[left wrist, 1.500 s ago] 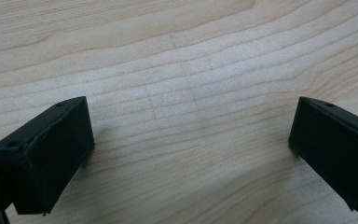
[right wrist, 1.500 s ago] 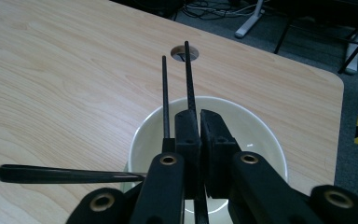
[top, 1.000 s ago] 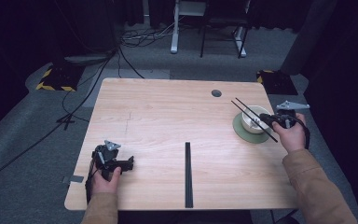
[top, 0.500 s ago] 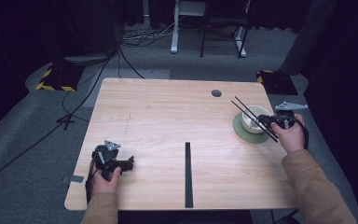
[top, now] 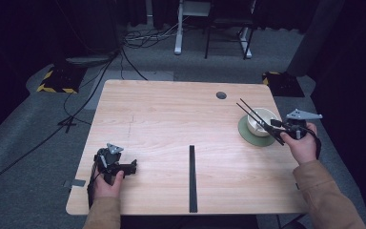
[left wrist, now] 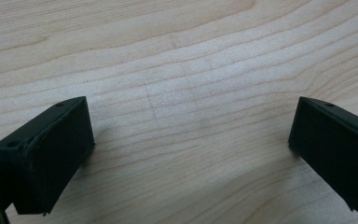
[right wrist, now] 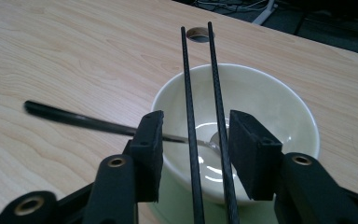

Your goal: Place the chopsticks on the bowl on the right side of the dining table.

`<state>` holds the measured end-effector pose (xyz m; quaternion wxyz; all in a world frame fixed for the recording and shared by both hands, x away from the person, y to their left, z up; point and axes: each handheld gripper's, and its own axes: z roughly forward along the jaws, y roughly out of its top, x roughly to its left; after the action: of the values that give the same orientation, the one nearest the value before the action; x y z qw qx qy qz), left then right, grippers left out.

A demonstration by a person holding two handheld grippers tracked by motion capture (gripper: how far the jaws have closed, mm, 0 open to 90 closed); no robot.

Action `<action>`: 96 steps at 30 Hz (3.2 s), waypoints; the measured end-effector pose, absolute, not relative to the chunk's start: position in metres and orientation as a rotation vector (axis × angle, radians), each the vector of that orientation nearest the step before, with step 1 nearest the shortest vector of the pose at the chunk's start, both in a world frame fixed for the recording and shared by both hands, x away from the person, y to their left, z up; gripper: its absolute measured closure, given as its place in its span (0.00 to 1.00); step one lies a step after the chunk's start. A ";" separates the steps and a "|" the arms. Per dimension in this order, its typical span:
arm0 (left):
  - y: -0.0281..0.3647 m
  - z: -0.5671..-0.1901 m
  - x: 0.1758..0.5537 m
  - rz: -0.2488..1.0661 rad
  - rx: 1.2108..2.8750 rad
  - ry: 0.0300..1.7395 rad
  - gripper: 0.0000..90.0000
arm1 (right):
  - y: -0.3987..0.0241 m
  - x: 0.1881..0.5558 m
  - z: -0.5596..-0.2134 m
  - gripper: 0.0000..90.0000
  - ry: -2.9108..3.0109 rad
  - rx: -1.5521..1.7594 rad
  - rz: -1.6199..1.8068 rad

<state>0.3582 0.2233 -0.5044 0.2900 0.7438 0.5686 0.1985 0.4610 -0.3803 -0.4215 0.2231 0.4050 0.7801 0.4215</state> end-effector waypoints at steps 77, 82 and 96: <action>0.223 -0.504 0.358 0.538 1.983 1.519 0.00 | -0.351 0.510 -0.423 0.56 2.184 1.140 0.910; 0.223 -0.504 0.358 0.537 1.983 1.520 0.00 | -0.351 0.514 -0.427 0.56 2.196 1.162 0.914; 0.223 -0.504 0.358 0.534 1.984 1.519 0.00 | -0.348 0.507 -0.427 0.77 2.279 1.107 0.928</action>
<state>0.3578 0.2231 -0.5045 0.2891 0.7432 0.5693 0.2001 0.5071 -0.3475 -0.4271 0.2200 0.4002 0.8239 0.3356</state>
